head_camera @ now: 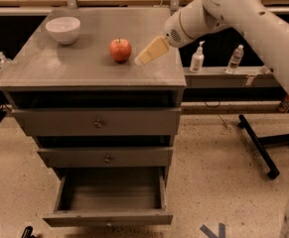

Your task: Place apple into bottom drawer

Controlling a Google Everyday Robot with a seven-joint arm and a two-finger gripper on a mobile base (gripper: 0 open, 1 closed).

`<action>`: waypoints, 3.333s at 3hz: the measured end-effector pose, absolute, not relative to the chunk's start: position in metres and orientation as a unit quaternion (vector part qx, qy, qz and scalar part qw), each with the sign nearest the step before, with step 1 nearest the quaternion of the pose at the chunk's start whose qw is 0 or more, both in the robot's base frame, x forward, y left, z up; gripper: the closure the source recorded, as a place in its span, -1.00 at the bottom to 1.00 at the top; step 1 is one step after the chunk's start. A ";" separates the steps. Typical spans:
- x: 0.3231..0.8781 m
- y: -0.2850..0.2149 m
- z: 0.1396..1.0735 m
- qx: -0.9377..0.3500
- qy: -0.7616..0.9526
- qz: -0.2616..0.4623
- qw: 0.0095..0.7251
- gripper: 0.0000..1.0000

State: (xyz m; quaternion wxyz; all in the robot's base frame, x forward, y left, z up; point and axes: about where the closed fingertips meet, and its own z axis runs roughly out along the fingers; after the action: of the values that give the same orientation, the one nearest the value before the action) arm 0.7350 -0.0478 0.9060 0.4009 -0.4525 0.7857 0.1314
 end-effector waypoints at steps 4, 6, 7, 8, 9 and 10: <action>0.783 0.012 0.889 -0.414 0.746 0.182 0.489 -1.00; 0.800 0.050 0.867 -0.419 0.734 0.227 0.483 -1.00; 0.809 0.062 0.854 -0.409 0.735 0.247 0.482 -0.95; 0.815 0.064 0.840 -0.393 0.737 0.256 0.486 -0.34; 0.818 0.059 0.828 -0.374 0.736 0.266 0.497 0.28; 0.811 0.038 0.845 -0.358 0.711 0.279 0.537 0.73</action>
Offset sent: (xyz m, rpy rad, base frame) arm 0.0109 0.0090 -0.0002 0.0896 -0.0465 -0.0244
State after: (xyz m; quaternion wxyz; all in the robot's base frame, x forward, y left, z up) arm 0.8113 0.0378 0.8446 0.5368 -0.3582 0.7111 0.2791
